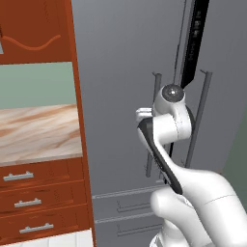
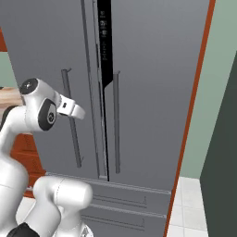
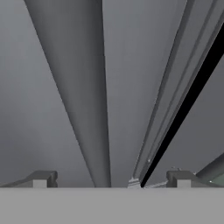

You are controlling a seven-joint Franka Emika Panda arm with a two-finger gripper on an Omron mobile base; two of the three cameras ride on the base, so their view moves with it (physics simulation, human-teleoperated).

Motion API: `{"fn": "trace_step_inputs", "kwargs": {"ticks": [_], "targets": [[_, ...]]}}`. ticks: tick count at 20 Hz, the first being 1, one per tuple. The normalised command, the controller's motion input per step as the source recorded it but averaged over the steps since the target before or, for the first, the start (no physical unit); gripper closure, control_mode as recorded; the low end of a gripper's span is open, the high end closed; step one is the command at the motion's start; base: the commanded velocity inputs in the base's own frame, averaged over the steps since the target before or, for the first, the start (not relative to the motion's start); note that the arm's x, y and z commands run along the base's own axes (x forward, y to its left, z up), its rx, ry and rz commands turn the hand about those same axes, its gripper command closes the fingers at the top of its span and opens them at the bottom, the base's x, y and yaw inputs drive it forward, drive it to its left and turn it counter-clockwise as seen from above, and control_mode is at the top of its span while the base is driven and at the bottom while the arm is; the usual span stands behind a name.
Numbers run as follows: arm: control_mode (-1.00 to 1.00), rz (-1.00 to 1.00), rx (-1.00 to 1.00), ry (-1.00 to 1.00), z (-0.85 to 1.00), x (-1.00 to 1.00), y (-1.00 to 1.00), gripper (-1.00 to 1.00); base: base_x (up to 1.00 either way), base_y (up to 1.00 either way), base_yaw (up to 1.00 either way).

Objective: Retrieve the sausage and cheese from the fridge and place them on the cutting board on the counter.

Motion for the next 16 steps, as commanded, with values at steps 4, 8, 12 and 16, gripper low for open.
{"fn": "trace_step_inputs", "kwargs": {"ticks": [4,8,12,16], "targets": [[-1.00,0.00,0.12,0.08,0.00,0.26,0.00,-1.00,0.00,0.00,0.00],[-1.00,0.00,0.01,0.00,-0.06,0.21,-0.02,-1.00,0.00,0.00,0.00],[-1.00,0.00,-0.04,0.00,-0.15,0.21,0.00,-1.00,0.00,0.00,0.00],[-1.00,0.00,-0.01,0.00,-0.17,0.20,0.00,-1.00,0.00,0.00,0.00]]}}
